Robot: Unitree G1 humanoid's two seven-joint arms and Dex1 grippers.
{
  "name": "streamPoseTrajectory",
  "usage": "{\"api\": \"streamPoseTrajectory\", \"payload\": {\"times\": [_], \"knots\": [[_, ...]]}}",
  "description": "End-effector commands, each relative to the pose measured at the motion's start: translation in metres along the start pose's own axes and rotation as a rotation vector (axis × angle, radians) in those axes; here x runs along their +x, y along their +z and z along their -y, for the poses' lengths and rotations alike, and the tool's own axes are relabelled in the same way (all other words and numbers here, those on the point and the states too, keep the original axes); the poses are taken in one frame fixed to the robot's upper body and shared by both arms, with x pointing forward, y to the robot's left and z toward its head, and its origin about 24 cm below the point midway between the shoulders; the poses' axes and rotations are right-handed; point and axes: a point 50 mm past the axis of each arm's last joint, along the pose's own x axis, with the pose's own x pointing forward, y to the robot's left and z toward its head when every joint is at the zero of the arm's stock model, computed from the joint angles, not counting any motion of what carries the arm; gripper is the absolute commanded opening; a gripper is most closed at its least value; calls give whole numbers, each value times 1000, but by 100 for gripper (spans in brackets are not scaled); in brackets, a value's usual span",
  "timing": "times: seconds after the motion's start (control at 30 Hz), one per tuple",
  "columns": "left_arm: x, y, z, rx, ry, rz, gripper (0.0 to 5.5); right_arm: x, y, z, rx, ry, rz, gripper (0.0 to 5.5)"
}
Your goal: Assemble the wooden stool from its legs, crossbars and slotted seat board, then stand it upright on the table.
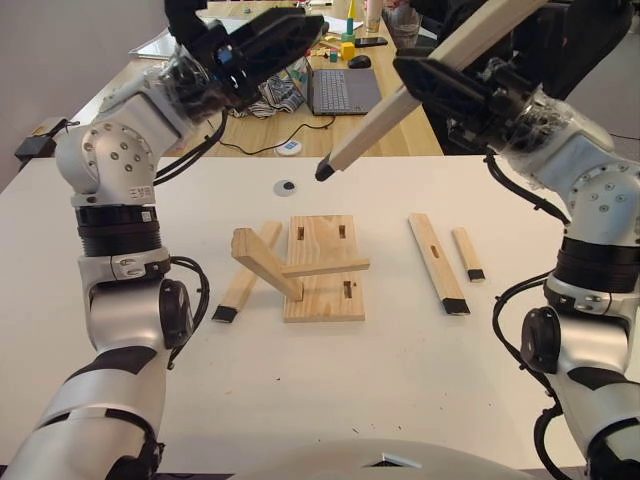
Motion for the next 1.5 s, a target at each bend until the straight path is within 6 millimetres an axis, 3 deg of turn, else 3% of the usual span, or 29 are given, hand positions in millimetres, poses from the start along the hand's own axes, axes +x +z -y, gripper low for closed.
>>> {"api": "streamPoseTrajectory", "payload": {"times": [0.03, 0.33, 0.43, 1.0, 1.5], "knots": [[-6, 9, -2, 15, 53, 24, 383, -18, -29, 3, -86, -34, -166, 206], [-17, -1, 7, 22, 61, -72, 383, -51, -111, -1, -64, -36, -406, 206], [-18, -1, 6, 18, 65, -75, 383, -55, -124, -2, -24, -36, -415, 206], [-19, -7, 1, -27, 67, -83, 383, -23, -117, -21, -37, 99, -334, 206], [-17, -9, 2, -67, 53, -59, 383, -23, -159, -23, 2, 92, -383, 206]]}}
